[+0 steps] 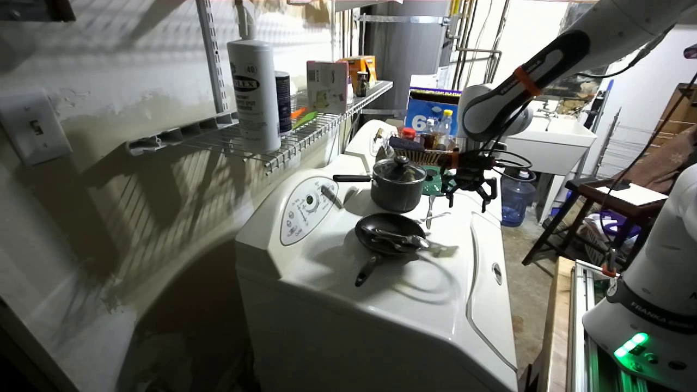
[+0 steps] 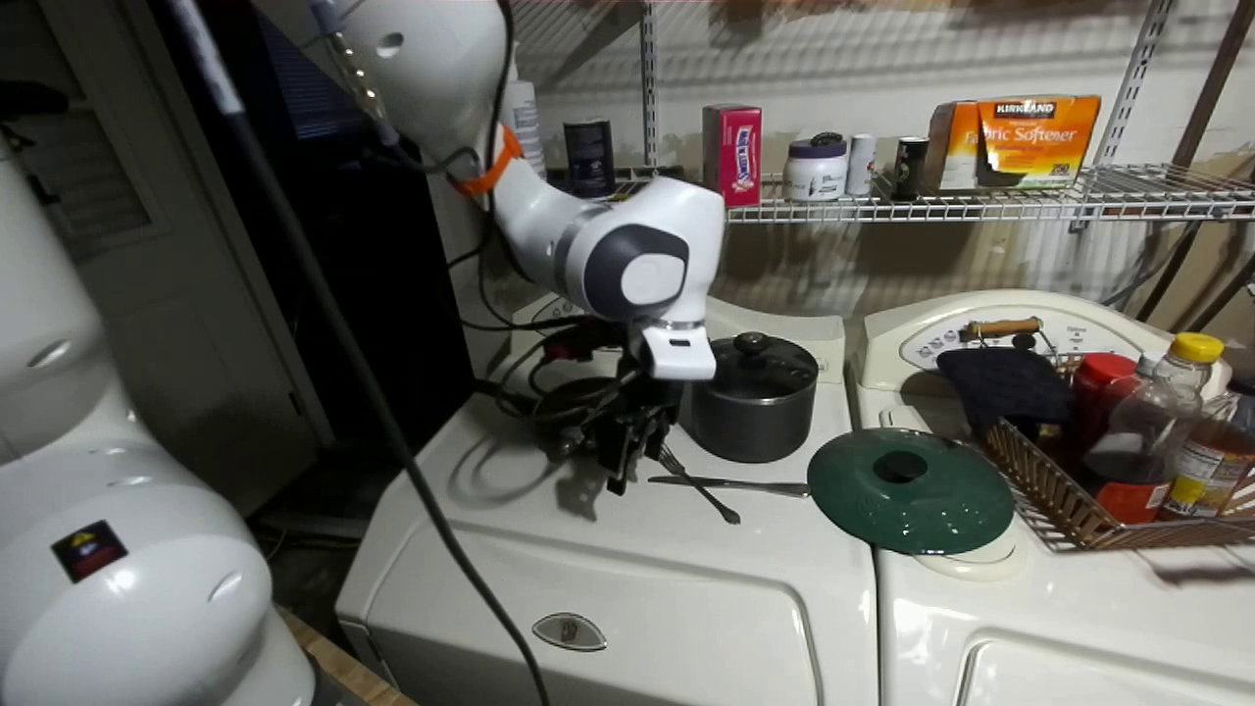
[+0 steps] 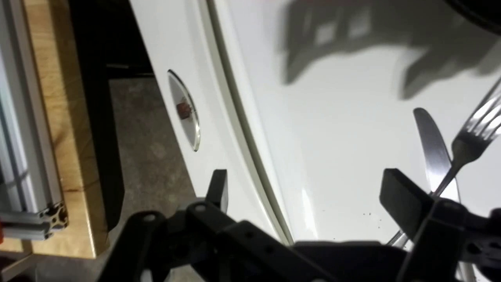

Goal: Move the fork from the pan and place it on the knife next to the pot

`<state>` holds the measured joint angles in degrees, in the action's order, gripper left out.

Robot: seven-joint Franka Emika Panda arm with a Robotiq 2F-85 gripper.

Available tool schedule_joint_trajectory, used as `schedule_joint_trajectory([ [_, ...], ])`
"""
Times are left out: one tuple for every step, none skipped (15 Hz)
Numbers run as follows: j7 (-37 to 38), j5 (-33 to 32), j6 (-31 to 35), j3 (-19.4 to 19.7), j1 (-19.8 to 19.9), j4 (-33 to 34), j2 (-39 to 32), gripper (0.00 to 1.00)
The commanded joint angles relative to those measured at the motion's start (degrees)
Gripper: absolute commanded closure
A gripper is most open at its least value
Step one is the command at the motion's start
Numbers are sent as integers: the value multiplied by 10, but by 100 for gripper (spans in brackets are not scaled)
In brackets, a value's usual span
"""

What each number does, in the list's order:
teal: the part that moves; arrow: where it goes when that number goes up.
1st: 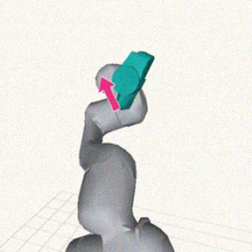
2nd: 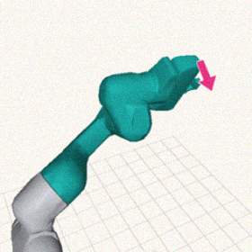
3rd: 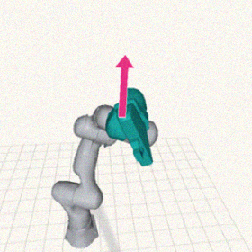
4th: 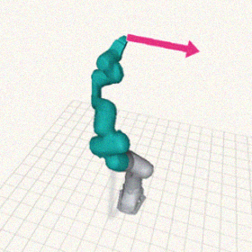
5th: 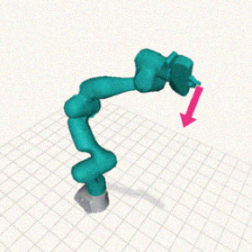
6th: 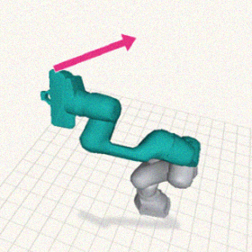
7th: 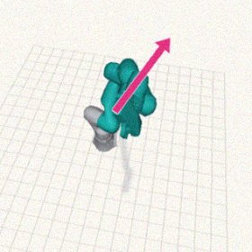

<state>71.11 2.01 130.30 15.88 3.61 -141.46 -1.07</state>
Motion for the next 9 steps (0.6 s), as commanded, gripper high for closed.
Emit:
schedule_joint_trajectory([
  [34, -104, -96, -64, -2, -33, 125, 0],
  [27, -115, -129, -87, -2, -29, 151, 0],
  [17, -120, -163, -109, -5, -23, 175, 0],
  [6, -122, -200, -131, -8, -17, 200, 0],
  [-5, -127, -227, -150, -10, -10, 217, 0],
  [-23, -126, -254, -165, -14, -2, 234, 0],
  [-39, -127, -279, -180, -18, 5, 250, 0],
  [-58, -129, -301, -192, -21, 15, 260, 0],
  [-76, -134, -321, -204, -25, 26, 270, 0],
])
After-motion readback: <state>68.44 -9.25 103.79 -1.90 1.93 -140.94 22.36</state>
